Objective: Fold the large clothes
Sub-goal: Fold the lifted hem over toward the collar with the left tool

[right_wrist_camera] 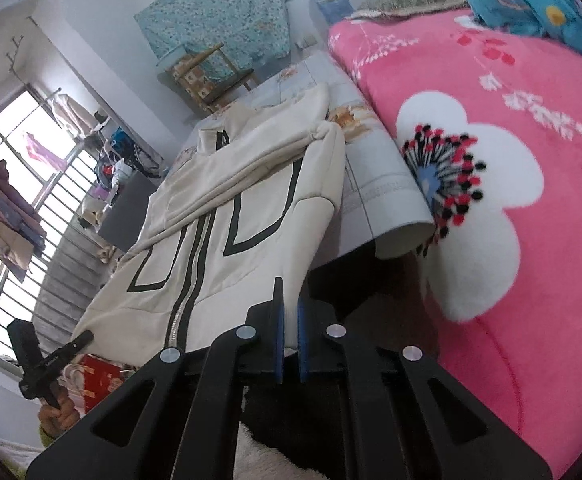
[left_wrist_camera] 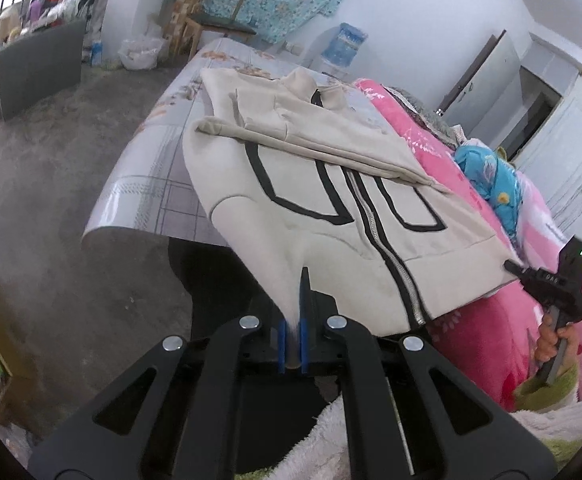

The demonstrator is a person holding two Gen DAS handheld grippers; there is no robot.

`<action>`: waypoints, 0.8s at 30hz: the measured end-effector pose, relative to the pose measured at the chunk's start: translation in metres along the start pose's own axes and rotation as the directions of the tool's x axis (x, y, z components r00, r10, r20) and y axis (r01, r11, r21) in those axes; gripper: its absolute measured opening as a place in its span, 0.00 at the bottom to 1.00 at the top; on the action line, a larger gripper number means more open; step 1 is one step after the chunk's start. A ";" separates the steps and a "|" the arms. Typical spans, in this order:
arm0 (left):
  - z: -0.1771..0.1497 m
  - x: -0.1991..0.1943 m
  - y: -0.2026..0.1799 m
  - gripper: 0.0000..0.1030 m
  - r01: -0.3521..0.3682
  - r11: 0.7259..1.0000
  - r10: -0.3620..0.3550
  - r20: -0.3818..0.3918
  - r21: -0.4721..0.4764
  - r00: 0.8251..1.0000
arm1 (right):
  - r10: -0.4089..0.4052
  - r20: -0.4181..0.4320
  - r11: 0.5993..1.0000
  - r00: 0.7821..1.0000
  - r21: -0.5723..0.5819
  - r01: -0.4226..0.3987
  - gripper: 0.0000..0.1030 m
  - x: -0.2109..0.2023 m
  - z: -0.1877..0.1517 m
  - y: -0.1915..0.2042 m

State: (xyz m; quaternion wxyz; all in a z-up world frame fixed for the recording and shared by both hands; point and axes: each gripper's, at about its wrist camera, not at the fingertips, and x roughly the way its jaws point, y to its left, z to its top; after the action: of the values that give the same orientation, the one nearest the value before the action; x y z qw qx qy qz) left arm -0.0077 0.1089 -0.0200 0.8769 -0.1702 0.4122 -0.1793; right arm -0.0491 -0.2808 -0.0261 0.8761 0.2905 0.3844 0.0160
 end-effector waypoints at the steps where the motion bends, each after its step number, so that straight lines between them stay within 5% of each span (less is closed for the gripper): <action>1: 0.004 0.002 0.002 0.04 0.022 1.000 -0.022 0.001 -0.018 1.000 | 0.005 -0.005 1.000 1.000 0.009 -0.005 0.05 0.002 0.000 0.000; 9: 0.060 0.020 0.014 0.04 0.142 0.984 -0.134 0.076 -0.106 0.988 | 0.081 0.050 0.992 0.995 0.095 -0.086 0.05 0.019 0.050 0.004; 19: 0.134 0.107 0.060 0.07 0.081 0.962 -0.072 0.043 -0.262 0.996 | 0.120 0.079 0.972 0.990 0.194 -0.133 0.08 0.113 0.138 -0.005; 22: 0.136 0.127 0.078 0.17 0.047 0.947 -0.039 0.031 -0.318 0.999 | 0.093 0.059 0.953 0.994 0.284 -0.106 0.37 0.146 0.147 -0.034; 24: 0.133 0.128 0.088 0.25 0.038 0.934 -0.024 0.044 -0.354 0.999 | 0.057 0.061 0.947 0.997 0.314 -0.073 0.43 0.146 0.143 -0.045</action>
State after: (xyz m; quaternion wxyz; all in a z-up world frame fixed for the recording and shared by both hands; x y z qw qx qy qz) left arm 0.1883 0.1477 -0.0644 0.8366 -0.3358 0.4180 -0.1126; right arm 0.1429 -0.3524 -0.0696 0.8270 0.4396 0.3496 -0.0243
